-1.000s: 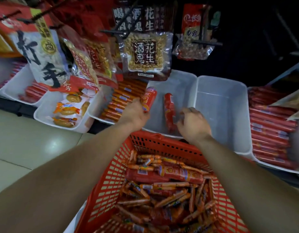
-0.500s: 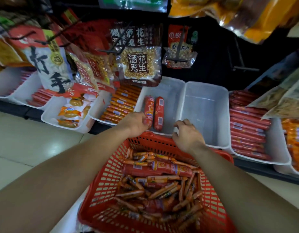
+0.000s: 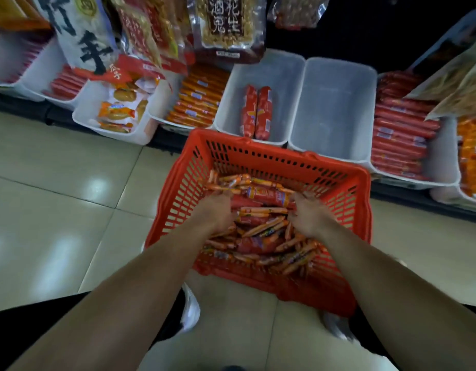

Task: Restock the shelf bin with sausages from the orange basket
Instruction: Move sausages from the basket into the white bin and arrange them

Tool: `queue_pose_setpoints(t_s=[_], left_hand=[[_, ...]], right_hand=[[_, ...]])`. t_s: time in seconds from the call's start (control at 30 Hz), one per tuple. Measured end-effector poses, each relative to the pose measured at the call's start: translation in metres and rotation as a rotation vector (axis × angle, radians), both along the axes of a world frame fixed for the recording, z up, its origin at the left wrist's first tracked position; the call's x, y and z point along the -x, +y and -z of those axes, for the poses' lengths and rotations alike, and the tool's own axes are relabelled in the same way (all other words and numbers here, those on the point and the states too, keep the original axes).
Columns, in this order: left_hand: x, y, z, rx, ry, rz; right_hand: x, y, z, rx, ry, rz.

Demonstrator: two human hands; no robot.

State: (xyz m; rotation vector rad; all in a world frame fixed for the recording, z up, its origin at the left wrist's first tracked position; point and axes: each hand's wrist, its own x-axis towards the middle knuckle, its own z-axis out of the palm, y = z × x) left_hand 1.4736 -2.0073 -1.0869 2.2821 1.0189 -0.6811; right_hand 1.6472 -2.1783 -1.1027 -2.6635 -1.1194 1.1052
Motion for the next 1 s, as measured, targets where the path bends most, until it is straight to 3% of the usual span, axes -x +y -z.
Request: queue_pose_setpoints(t_s=[0.53,0.63,0.73,0.87,1.0], left_hand=[[-0.005,0.020,0.093,-0.349,0.119,0.258],[0.000,0.020,0.094,-0.300,0.183,0.267],[0.011,0.010,0.096,-0.104,0.211,0.208],[0.012,0.006,0.087,0.106,0.144,-0.012],[0.015,0.012,0.054,0.182,0.089,-0.032]], right_hand=[[-0.012,0.041,0.080,0.078,-0.095,-0.070],[-0.009,0.040,0.079,0.165,-0.100,-0.082],[-0.005,0.035,0.079,0.258,-0.032,-0.064],[-0.002,0.023,0.076,0.236,0.026,-0.058],[0.011,0.012,0.059,0.202,0.159,0.019]])
